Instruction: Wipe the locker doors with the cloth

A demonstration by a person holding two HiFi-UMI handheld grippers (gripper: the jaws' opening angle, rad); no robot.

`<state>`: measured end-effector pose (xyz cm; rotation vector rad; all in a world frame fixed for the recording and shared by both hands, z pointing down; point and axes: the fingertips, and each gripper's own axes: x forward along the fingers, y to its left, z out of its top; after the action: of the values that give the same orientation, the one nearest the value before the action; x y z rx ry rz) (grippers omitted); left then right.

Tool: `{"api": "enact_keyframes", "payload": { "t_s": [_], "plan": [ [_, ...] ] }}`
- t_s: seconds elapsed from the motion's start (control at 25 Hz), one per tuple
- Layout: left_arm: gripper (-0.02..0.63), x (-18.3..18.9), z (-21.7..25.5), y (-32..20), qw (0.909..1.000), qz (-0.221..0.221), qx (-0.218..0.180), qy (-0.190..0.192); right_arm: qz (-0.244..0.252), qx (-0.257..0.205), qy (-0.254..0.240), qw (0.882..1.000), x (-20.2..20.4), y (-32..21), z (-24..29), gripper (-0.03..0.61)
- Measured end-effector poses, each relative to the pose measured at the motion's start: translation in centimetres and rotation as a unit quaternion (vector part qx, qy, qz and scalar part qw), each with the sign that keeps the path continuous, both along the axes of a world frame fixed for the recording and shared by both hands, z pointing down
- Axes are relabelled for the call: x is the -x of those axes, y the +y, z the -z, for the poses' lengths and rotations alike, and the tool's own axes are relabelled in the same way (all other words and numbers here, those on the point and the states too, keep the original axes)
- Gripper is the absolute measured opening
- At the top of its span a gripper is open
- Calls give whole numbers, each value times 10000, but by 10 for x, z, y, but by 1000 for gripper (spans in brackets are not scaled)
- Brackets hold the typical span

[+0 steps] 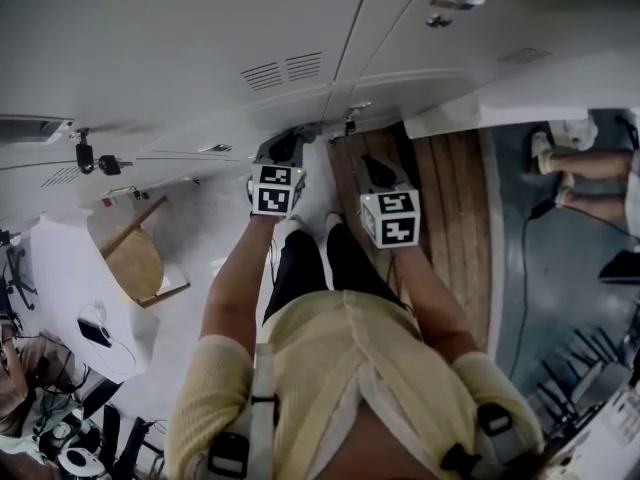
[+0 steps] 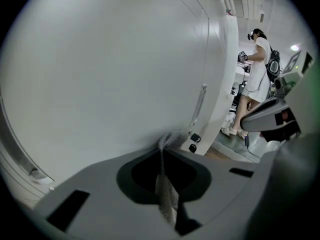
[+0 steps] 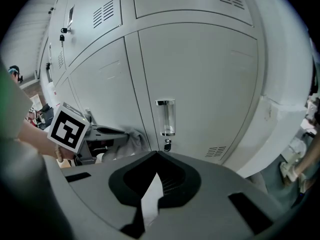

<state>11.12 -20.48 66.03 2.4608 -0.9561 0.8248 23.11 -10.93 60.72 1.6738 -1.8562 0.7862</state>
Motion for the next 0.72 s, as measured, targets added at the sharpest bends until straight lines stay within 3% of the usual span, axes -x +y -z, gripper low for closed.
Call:
{"api": "enact_keyframes", "payload": {
  "t_s": [0.4,0.72],
  "plan": [
    [17,-31,2,8,9996,-249,57,102,-96,30,9,9999,-13,9,-3,4],
    [17,-23,25,15,9995,-170,-62,254,-151,-128,-39,9998,-16,4,10,3]
  ]
}}
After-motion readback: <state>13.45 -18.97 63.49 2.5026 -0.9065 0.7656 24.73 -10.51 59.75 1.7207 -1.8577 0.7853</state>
